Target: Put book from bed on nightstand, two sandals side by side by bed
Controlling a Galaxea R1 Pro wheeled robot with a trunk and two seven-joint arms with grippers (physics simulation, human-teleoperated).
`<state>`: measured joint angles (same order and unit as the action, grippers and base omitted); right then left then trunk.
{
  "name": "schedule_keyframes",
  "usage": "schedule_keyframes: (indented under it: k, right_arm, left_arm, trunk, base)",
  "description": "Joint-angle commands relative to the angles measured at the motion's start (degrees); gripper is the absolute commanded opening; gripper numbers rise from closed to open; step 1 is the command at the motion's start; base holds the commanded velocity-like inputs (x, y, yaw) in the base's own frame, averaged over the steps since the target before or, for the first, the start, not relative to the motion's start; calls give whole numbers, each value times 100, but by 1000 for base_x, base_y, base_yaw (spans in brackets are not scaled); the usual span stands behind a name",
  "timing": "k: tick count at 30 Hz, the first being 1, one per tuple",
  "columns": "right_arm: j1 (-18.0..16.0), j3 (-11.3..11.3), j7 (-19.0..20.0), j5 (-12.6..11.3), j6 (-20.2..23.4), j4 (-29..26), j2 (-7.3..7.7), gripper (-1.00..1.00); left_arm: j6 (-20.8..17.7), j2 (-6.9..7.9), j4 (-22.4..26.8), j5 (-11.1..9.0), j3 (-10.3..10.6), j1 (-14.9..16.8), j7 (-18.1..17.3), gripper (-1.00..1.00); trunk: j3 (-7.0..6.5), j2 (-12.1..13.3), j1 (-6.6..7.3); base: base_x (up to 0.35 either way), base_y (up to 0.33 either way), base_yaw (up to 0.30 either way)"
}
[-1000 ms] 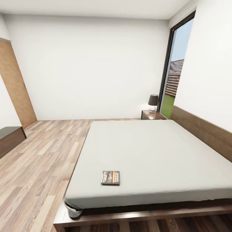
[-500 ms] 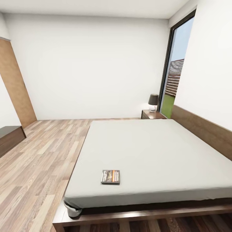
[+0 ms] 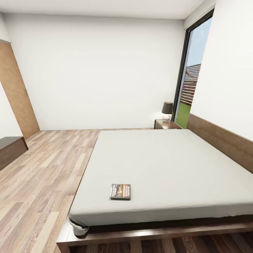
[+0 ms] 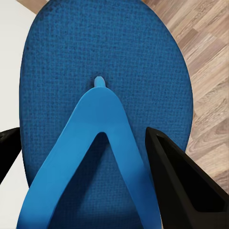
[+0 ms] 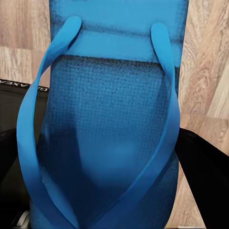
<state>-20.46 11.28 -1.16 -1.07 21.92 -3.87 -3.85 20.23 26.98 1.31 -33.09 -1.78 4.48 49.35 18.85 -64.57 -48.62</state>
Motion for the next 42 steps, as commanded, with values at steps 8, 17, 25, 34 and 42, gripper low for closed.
schedule_keyframes:
  k: [8, 17, 25, 34, 42]
  right_arm:
    - [-2, 27, -16, -31, 579, -377, -2, -100]
    - [-2, 23, -9, -50, 587, -411, -2, -100]
    - [-2, 35, -8, -51, 525, -408, -2, -100]
    - [-2, 40, -8, -52, 466, -406, -2, -100]
    - [-9, 34, -8, -39, 504, -452, -2, -100]
  left_arm:
    - [17, 1, 1, 4, -15, 1, 4, -100]
    - [20, 1, 4, 4, -9, 0, 5, -100]
    - [24, 1, 7, 4, -7, 0, 5, -100]
    - [30, 1, 9, 4, -10, 0, 8, -100]
    - [33, 1, 9, 4, -13, 0, 13, -100]
  trunk:
    - [151, -327, -177]
    - [313, -688, -374]
    - [384, -848, -462]
    - [384, -848, -462]
    - [528, -1169, -638]
  base:
    - [0, 0, 0]
    - [0, 0, 0]
    - [0, 0, 0]
    - [0, 0, 0]
    - [0, 0, 0]
